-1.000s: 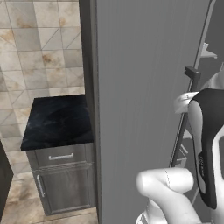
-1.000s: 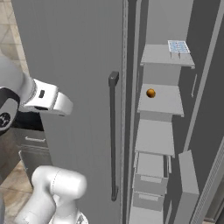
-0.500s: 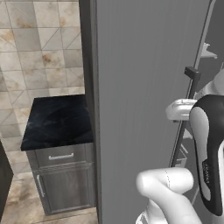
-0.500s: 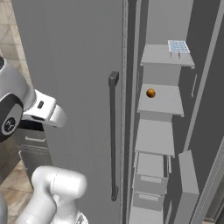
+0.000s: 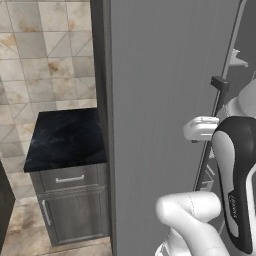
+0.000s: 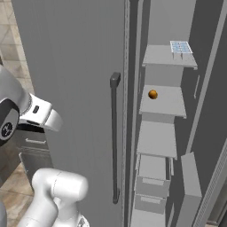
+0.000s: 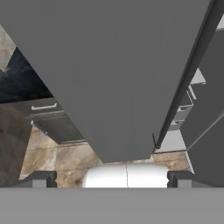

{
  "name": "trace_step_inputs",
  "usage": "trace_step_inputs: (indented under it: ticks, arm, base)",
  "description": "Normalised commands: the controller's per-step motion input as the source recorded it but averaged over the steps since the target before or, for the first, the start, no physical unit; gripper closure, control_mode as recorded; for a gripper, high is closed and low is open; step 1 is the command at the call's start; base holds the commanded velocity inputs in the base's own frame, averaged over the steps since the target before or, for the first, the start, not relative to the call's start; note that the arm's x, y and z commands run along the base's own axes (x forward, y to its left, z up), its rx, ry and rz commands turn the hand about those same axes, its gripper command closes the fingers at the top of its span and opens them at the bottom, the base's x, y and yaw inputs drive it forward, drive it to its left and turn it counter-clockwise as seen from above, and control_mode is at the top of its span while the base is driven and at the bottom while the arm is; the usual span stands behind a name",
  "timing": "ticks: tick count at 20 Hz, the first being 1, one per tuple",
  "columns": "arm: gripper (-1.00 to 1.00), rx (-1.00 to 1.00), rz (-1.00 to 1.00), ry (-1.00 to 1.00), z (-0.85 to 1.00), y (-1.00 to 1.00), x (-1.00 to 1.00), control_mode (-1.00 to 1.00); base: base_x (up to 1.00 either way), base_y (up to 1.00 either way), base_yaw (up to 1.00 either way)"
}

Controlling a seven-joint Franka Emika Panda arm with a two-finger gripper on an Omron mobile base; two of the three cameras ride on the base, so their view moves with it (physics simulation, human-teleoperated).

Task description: Open the freezer door, pick up the ice cube tray from the freezer, and place it on the dining counter.

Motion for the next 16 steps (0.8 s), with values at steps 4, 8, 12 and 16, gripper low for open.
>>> trace_step_inputs:
  ticks: [4, 8, 12, 16]
  arm:
    - [-1.0, 0.0, 0.0, 0.0, 0.0, 0.0, 0.0, -1.0]
    - [-1.0, 0.0, 0.0, 0.0, 0.0, 0.0, 0.0, -1.0]
    - [-1.0, 0.0, 0.0, 0.0, 0.0, 0.0, 0.0, -1.0]
    - [-1.0, 0.0, 0.0, 0.0, 0.0, 0.0, 0.0, 1.0]
  base:
    - [0.0, 0.0, 0.0]
    - [0.0, 0.0, 0.0]
    - [0.0, 0.0, 0.0]
    - [0.0, -0.14, 0.0]
